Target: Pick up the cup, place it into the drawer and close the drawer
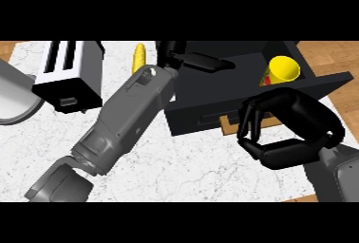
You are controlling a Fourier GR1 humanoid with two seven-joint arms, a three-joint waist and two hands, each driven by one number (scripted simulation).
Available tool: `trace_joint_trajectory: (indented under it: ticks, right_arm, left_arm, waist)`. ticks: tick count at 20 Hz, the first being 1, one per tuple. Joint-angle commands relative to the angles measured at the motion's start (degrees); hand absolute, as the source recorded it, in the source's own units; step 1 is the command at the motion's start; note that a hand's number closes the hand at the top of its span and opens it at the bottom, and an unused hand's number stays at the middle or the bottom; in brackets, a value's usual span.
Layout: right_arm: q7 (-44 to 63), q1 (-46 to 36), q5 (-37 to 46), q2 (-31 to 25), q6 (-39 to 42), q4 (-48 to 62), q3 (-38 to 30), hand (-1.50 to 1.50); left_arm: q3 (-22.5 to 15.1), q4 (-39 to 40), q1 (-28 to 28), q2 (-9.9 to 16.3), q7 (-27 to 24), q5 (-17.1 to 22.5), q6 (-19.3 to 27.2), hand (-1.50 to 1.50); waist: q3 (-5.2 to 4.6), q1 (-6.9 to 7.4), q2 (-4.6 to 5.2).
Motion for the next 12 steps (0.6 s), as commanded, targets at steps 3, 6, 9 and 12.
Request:
trace_joint_trajectory:
  ticks: [3,6,9,12]
  right_arm:
    - [3.7,2.8,7.0,-7.2,6.4,-1.1,5.1,-1.50]
    - [3.7,2.5,15.9,-7.9,3.5,-4.1,6.7,-1.50]
    - [0.2,6.1,26.3,-7.7,0.1,-2.6,9.6,-1.50]
    - [-5.2,6.1,33.9,-6.7,-3.8,7.5,10.7,-1.50]
  left_arm:
    - [-0.1,-0.3,-0.3,0.0,-3.4,4.2,3.7,-1.50]
    - [0.0,1.3,-0.1,0.0,-4.4,5.3,3.3,-1.50]
    - [2.0,2.5,-0.9,0.0,-4.0,5.7,1.8,-1.50]
    - [0.1,-1.5,1.5,0.0,-5.0,7.6,1.8,-1.50]
  waist:
    - [0.05,3.10,-1.11]
    - [0.05,4.24,-1.09]
    - [0.09,7.02,-1.27]
    - [0.12,8.77,-1.49]
